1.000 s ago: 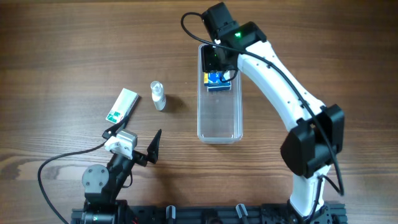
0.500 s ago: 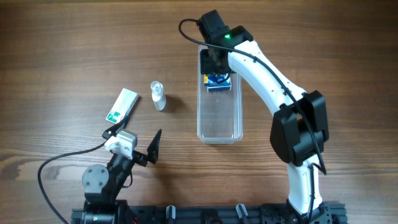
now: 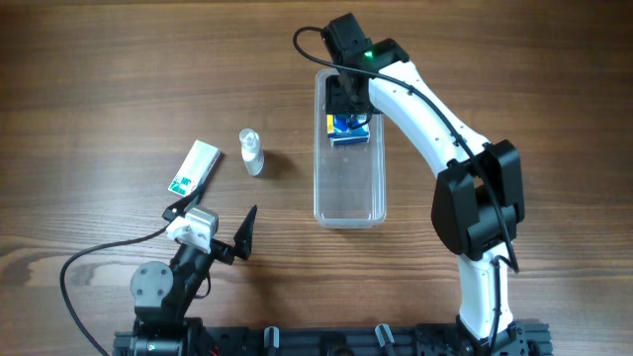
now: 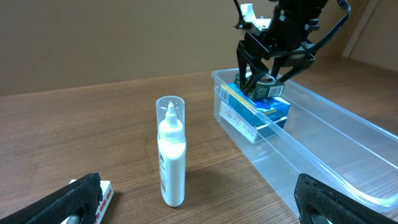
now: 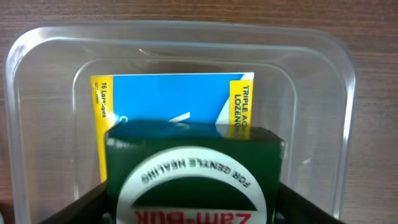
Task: Pack container
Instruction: 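Lower the Zam-Buk box onto the VapoDrops box and open the right gripper, then retract the right arm and move the left gripper to the white-green box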
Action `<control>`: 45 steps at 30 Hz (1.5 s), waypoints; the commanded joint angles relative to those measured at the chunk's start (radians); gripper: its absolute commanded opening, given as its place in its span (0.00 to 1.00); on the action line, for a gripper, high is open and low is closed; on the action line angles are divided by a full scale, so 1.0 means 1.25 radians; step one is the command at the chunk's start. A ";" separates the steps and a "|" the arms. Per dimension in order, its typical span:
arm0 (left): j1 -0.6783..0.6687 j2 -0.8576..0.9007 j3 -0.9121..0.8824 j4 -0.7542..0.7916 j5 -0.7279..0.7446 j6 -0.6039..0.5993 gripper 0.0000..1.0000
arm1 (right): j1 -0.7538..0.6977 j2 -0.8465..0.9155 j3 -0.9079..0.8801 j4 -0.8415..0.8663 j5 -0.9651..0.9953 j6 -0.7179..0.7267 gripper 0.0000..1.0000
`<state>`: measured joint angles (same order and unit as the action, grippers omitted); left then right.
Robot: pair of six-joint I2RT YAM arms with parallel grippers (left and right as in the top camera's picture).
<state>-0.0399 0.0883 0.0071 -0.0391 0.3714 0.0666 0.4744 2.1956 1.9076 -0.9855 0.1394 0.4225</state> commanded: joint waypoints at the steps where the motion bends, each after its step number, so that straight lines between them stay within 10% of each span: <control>1: 0.005 0.000 -0.001 -0.005 -0.005 0.006 1.00 | -0.001 0.008 0.013 0.000 0.011 -0.003 0.74; 23: 0.005 0.000 -0.001 -0.005 -0.005 0.006 1.00 | -0.001 -0.023 0.016 -0.008 -0.029 -0.050 0.77; 35: 0.005 0.000 -0.001 -0.005 -0.005 0.006 1.00 | -0.018 -0.264 0.021 -0.082 0.061 -0.075 1.00; 45: 0.005 0.000 -0.001 -0.005 -0.005 0.006 1.00 | -0.390 -0.323 -0.072 -0.225 -0.013 -0.084 1.00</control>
<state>-0.0399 0.0883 0.0071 -0.0391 0.3714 0.0666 0.1337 1.7893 1.8893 -1.2720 0.1909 0.3275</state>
